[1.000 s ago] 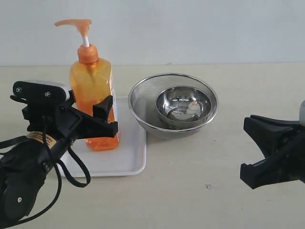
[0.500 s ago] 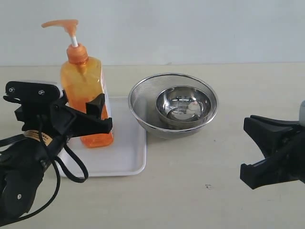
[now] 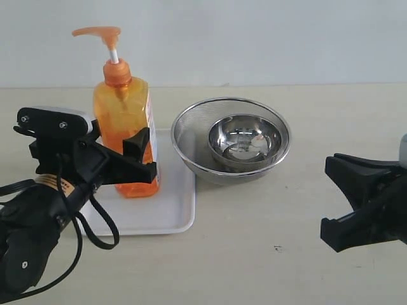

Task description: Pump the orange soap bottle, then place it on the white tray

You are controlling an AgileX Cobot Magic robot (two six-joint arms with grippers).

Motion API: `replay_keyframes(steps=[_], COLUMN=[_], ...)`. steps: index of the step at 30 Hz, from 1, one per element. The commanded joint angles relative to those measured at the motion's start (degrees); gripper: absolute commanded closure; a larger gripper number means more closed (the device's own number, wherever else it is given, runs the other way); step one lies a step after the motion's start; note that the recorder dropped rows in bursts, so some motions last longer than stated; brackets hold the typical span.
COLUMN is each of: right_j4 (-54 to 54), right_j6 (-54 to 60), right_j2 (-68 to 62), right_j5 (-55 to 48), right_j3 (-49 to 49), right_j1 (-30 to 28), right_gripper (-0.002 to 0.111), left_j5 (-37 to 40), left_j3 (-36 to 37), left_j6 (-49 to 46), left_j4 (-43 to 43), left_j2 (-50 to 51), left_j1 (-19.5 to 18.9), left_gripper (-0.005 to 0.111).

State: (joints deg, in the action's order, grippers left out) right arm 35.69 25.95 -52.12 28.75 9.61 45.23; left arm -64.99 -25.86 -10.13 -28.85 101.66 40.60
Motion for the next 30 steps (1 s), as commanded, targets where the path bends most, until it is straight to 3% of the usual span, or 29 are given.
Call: replay_keyframes(steps=[1,6,19,30], right_j4=[0.0,0.0,0.0,0.0], right_j6=[0.1,0.1,0.1,0.1], right_j2=[0.3,0.3,0.3,0.3], right_j5=[0.2,0.2,-0.1,-0.1], right_j3=[-0.3,-0.3,-0.3,-0.3], right_j1=[-0.1,-0.1,-0.1,-0.1], right_gripper=[0.108,0.108,0.108,0.108], left_j5=[-3.1,-3.1,-2.8,-0.7], left_j3=[-0.2,-0.2,-0.2,-0.1], left_j6=[0.2,0.2,0.3,0.3], left_j4=[1.2,1.2,0.2,-0.2], left_j2=[-0.4,-0.4,-0.4,-0.5], left_j1=[0.0,0.0,0.0,0.0], left_gripper=[0.079,0.051,0.013,0.008])
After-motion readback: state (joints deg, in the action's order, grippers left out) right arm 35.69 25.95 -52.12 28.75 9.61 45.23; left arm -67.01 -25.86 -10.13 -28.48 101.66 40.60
